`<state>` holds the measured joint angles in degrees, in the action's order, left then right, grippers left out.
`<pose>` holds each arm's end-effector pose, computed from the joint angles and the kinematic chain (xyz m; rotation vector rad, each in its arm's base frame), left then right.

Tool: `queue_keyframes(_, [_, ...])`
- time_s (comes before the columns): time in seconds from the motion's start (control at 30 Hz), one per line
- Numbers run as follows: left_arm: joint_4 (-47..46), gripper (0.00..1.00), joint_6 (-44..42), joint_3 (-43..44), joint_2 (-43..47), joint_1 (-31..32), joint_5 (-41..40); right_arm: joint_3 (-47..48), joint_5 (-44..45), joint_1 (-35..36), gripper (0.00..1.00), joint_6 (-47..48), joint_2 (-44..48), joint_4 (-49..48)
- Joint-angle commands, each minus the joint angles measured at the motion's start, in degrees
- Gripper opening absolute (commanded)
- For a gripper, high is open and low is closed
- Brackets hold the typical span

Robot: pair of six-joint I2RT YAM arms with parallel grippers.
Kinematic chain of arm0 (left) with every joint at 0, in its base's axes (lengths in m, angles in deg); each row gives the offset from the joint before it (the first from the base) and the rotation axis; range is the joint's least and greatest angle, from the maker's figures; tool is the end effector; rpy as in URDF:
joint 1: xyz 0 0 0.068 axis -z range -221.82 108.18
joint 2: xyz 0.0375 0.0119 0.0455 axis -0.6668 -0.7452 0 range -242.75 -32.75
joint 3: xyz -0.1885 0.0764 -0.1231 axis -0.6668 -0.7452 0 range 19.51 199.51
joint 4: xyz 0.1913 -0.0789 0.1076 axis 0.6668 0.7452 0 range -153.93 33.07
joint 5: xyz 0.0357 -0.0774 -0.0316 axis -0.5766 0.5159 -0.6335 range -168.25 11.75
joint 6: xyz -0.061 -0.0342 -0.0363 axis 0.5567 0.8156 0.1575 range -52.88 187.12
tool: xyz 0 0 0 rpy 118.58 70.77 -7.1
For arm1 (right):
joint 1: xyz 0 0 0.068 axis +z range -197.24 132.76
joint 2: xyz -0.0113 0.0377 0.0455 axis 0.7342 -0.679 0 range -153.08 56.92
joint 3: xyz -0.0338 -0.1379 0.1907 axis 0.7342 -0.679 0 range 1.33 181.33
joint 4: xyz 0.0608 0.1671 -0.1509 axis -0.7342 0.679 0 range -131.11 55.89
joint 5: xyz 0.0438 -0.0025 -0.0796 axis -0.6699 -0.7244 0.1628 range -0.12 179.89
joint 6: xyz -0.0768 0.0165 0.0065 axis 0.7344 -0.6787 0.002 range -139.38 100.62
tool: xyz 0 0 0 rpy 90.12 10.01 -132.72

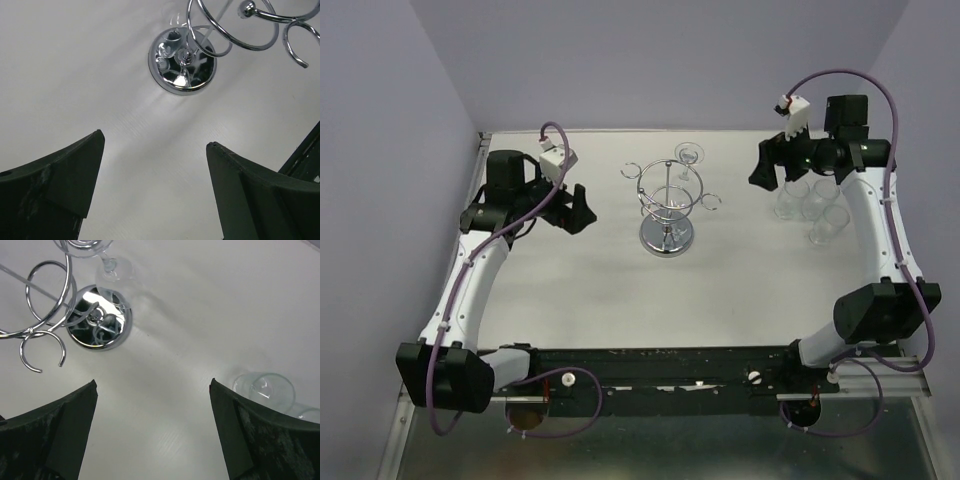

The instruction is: Take the wine glass off the wine glass rack

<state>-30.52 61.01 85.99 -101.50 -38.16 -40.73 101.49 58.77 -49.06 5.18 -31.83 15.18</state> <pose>0.2548 -0.0576 0.3027 0.5421 2.0554 -0.6882 0.3079 0.0252 0.3492 -0.6935 2.1391 0.3937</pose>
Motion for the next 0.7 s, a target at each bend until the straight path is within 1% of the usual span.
queue_keyframes(0.0, [7.4,0.99,-10.8,3.6,-0.6,4.4,-4.4,-1.3,-4.4,1.8,1.00,-5.4,-1.7,-9.3])
queue_keyframes(0.03, [8.2,0.99,-12.1,4.4,-0.9,5.5,-4.6,0.0,-4.7,3.1,1.00,-5.9,-3.3,-9.1])
queue_keyframes(0.1, [9.0,0.99,-13.9,5.2,-1.5,7.7,-5.4,-0.5,-4.5,4.2,0.98,-8.5,-4.5,-12.2])
queue_keyframes(0.2, [10.6,0.99,-16.0,7.8,-3.7,11.4,-7.9,-0.7,-1.9,6.7,0.95,-7.4,-6.3,-13.8])
queue_keyframes(0.33, [13.1,0.99,-14.3,13.9,-10.1,15.2,-14.4,-0.9,2.2,10.4,0.93,-6.6,-8.1,-14.5])
queue_keyframes(0.4, [13.1,0.99,-12.3,16.8,-13.1,15.4,-17.2,-1.7,3.9,11.8,0.92,-7.0,-8.3,-15.3])
queue_keyframes(0.53, [12.8,0.99,-11.3,21.5,-17.8,15.5,-21.8,-4.3,6.5,13.5,0.92,-5.8,-6.8,-15.4])
queue_keyframes(0.67, [11.3,0.99,-11.0,24.9,-21.2,15.6,-23.4,-8.4,6.9,14.4,0.91,-5.2,-4.2,-15.2])
